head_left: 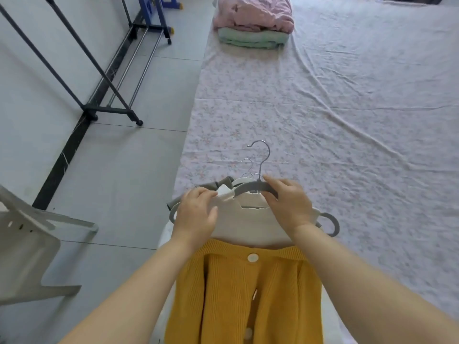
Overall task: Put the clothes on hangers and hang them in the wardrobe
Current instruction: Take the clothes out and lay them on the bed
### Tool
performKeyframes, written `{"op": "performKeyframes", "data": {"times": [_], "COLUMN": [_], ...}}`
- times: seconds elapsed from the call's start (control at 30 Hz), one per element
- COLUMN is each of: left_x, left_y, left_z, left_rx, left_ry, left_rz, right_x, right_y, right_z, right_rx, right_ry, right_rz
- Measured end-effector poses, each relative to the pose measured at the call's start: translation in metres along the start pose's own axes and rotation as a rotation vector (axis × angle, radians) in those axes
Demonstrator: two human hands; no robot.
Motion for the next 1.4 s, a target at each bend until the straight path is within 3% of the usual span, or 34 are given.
{"op": "performKeyframes", "data": {"times": [0.1,0.33,0.67,1.03,1.23,1.4], "left_x": [-0.011,-0.018,0.043,0.162,0.216,0.249], "left_y": [-0.023,-0.057,-0.062,-0.06,-0.085,-0.108], "left_z": [-0.012,-0.008,0.009,0.042,0.13,0.265], "left_rx": [-0.041,-0.176,-0.363,-0.451,-0.603,-0.738], "left_ry": [0.039,0.091,-0.017,-0.467,-0.841,-1.202], "left_rz": [-0.043,-0.127,-0.312,-0.546,-0.641,-0.671], "right_x": [0.021,0.041,0.053,0.076,0.076,0.043], "right_y": [-0.046,-0.086,-0.021,0.096,0.129,0.146], "right_z": [-0.021,0.025,0.058,0.157,0.302,0.469], "right_rx": [-0.207,-0.4,-0.365,-0.102,0.056,0.25], "right_ry": [-0.077,-0.061,-0.121,-0.432,-0.773,-1.096], "right_rz": [0.011,0.028,0.071,0.031,0.016,0.03]}}
Point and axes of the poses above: each hand's wrist, its own z-axis away from the middle knuckle, its own y-axis out of the back of the hand, x = y × z, the point moved 9 cm from there along -z, towards the middle knuckle, and after that the axes turned 5 degrees about y, right-handed, at the moved point
